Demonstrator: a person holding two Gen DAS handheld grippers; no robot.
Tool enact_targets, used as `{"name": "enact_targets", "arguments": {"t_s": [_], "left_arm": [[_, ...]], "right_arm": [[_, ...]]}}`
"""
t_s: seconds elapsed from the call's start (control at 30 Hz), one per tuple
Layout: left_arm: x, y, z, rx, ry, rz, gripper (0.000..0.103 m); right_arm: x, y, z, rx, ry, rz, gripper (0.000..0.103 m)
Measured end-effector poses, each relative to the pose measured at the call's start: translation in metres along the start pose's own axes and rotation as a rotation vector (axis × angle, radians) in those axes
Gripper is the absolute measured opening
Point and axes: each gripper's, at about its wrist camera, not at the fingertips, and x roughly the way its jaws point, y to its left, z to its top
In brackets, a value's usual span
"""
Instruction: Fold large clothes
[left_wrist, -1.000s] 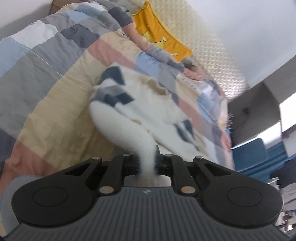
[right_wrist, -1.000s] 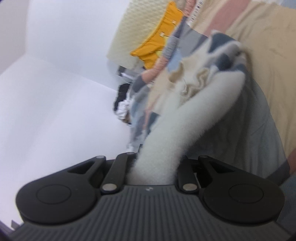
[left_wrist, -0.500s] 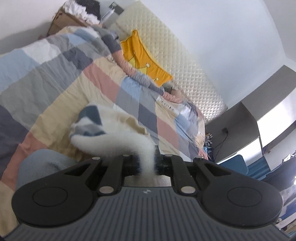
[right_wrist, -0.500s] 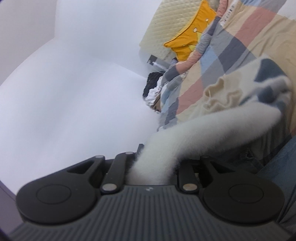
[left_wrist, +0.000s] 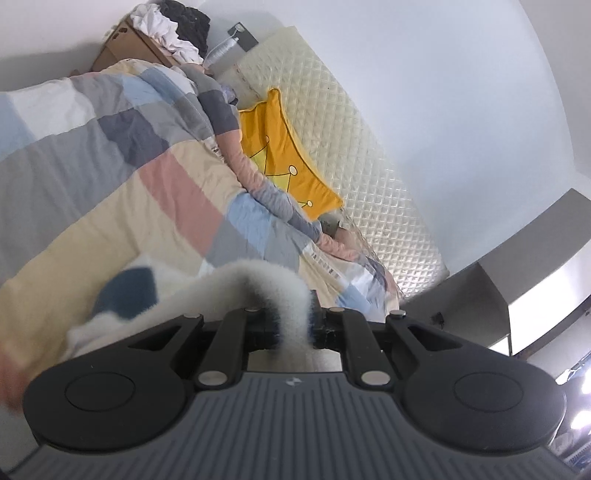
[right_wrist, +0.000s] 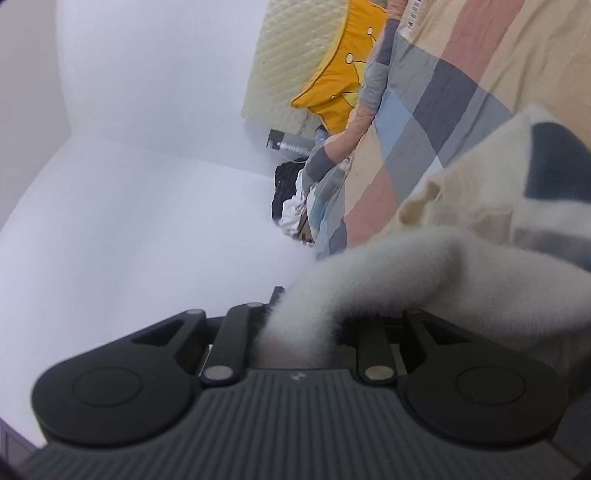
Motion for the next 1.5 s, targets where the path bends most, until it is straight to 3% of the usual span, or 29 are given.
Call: {"name": "enact_targets", "arguments": {"t_s": [0.17,0.37,0.53,0.93,1.03,1.23,1.3,1.37,1.4,1.5], "left_arm": [[0.071,0.007,0.016,-0.021,-0.036,0.043,0.014],[0.151,0.032,0.017,-0.02,-0.051,0.136,0.014],[0.206,0.063,0.009,0.061,-0.034,0.178,0.014],[0.3,0.119,0.01,0.08,0.052,0.212,0.015],[0.322,0.132,0.006,0.099,0.085,0.251,0.015],[0.343,0.149,0.005,0.093,0.14,0.278,0.017],[0.339,0.149,0.004,0.09,0.137,0.259,0.027],[0.335,0.146,0.001,0.078,0.15,0.217,0.061],[0.331,0.143,-0.002,0.079,0.156,0.196,0.063],[0.315,0.125,-0.012,0.143,0.163,0.158,0.064]], "right_arm": [[0.038,-0.023,0.038,0.07,-0.026,-0.054,0.025],[0.076,-0.065,0.062,0.097,-0.016,-0.125,0.025],[0.098,-0.103,0.072,0.131,0.001,-0.169,0.025],[0.14,-0.146,0.098,0.083,0.028,-0.284,0.025],[0.148,-0.16,0.106,0.087,0.031,-0.295,0.024],[0.154,-0.167,0.106,0.072,0.044,-0.298,0.024],[0.152,-0.165,0.104,0.057,0.044,-0.295,0.024],[0.15,-0.159,0.101,0.028,0.052,-0.297,0.028],[0.15,-0.154,0.098,0.005,0.06,-0.297,0.029],[0.145,-0.135,0.086,-0.066,0.079,-0.279,0.055]]}}
